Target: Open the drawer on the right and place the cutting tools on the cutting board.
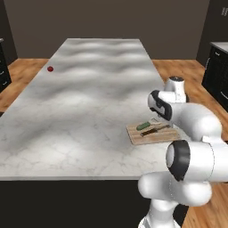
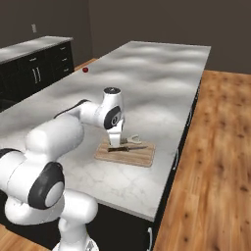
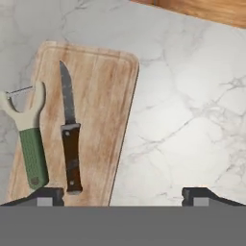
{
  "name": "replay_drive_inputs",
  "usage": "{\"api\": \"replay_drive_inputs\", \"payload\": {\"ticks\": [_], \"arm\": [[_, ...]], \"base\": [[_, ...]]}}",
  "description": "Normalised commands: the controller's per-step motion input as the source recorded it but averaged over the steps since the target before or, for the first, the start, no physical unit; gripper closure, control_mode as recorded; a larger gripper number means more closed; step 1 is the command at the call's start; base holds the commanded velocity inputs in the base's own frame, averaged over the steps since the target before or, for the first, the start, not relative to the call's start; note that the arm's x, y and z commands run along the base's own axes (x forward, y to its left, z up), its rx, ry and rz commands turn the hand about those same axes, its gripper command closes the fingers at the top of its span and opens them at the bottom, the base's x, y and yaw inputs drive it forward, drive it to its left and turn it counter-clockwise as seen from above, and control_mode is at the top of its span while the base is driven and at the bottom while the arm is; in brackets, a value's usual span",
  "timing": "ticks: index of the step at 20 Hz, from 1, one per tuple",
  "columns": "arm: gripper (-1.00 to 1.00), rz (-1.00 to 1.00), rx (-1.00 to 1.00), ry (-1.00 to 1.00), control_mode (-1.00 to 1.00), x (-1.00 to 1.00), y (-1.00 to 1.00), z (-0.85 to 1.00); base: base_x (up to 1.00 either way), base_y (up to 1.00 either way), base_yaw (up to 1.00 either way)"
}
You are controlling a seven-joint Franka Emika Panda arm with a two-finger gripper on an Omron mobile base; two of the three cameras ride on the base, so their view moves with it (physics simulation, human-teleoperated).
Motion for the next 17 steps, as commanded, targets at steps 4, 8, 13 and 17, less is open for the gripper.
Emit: {"api": "replay_drive_inputs", "payload": {"ticks": [4, 8, 13, 17], "arm": [[-1.0, 0.07, 0.0, -0.05, -1.0, -1.0, 0.2, 0.88], [-1.0, 0.04, 0.0, -0.4, -1.0, -1.0, 0.03, 0.31], [-1.0, 0.03, -0.01, -0.28, -1.0, -0.81, -0.02, 0.0], [-1.0, 0.0, -0.03, 0.0, -1.0, 0.01, 0.01, 0.0]], "base": [[0.0, 0.0, 0.0], [0.0, 0.0, 0.0], [0.0, 0.0, 0.0], [0.0, 0.0, 0.0]]}}
